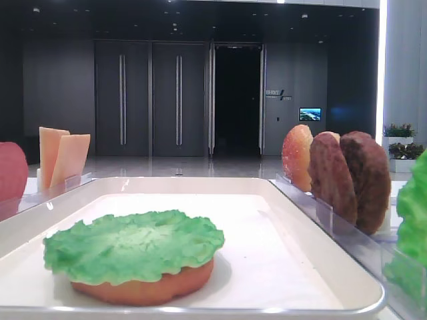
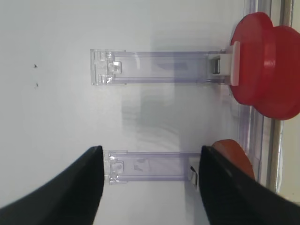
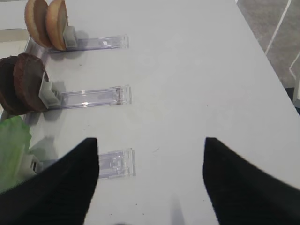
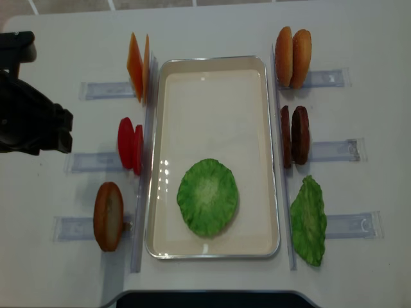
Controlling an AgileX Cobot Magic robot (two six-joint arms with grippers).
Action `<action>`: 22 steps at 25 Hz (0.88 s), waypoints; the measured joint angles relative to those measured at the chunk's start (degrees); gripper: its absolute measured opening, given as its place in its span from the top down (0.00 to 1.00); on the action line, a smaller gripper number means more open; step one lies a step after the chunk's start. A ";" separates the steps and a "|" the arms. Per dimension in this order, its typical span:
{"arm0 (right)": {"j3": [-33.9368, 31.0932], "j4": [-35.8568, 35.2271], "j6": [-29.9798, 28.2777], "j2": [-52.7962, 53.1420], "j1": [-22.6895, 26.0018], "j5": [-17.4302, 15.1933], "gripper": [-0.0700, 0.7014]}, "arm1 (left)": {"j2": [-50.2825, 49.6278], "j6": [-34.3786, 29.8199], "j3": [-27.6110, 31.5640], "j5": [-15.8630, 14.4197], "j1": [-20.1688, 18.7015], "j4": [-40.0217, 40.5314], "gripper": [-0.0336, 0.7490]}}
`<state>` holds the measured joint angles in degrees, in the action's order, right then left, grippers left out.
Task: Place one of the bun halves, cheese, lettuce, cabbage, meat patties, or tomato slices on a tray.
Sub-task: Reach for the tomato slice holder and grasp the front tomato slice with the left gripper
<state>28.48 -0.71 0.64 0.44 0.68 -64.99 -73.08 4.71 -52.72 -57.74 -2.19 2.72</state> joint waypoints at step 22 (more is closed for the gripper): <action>0.00 0.00 0.00 0.00 0.00 0.00 0.28 | -12.96 1.04 -10.26 -0.95 0.00 -0.73 0.34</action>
<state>28.48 -0.71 0.64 0.44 0.68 -64.99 -86.05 5.75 -62.98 -58.69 -2.19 2.00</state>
